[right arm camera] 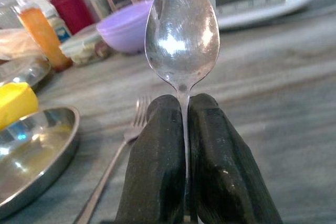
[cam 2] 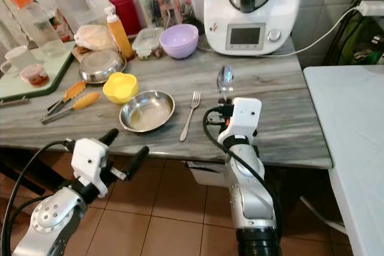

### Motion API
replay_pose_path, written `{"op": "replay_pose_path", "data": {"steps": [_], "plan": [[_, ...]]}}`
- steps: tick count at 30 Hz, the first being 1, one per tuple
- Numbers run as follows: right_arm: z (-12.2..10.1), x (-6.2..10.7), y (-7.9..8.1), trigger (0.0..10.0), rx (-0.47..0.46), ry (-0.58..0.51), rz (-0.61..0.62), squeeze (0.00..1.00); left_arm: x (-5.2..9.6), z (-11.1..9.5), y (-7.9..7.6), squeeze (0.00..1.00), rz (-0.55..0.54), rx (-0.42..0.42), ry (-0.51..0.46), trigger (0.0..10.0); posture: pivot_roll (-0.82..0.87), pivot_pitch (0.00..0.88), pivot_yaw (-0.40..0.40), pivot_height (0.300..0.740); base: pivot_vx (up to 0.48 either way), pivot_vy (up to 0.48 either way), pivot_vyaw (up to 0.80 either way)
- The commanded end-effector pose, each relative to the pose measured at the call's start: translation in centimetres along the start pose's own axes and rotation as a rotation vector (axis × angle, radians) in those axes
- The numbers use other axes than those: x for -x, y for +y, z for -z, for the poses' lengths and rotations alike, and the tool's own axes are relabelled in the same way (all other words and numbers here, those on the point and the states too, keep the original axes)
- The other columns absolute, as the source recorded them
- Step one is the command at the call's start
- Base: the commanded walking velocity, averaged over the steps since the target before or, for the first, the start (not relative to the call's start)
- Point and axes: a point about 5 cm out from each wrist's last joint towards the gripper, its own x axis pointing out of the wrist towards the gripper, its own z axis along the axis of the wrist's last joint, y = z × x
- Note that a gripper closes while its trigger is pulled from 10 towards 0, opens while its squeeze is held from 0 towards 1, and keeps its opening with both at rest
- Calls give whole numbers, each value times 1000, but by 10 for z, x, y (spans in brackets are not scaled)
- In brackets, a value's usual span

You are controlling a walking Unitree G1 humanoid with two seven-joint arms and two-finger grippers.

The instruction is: Setting the table

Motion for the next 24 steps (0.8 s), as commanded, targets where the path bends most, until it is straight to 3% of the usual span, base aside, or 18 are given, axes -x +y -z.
{"op": "replay_pose_path", "data": {"steps": [1, 11, 24], "plan": [[-3, -6, 9, 10000, -46, 9, -5, 0, 4, -2, 2, 0, 14, -16, 13, 10000, -123, 140, 178, 740, 0, 0, 0], [1, -23, 12, 10000, -180, 82, 55, 0, 6, -2, 0, 0, 42, -15, 26, 10000, -116, 139, 179, 740, 0, 0, 0], [8, -36, 30, 10000, -288, 168, 62, 0, 7, -3, -1, 0, 54, -18, 29, 10000, -101, 135, 181, 740, 0, 0, 0]]}}
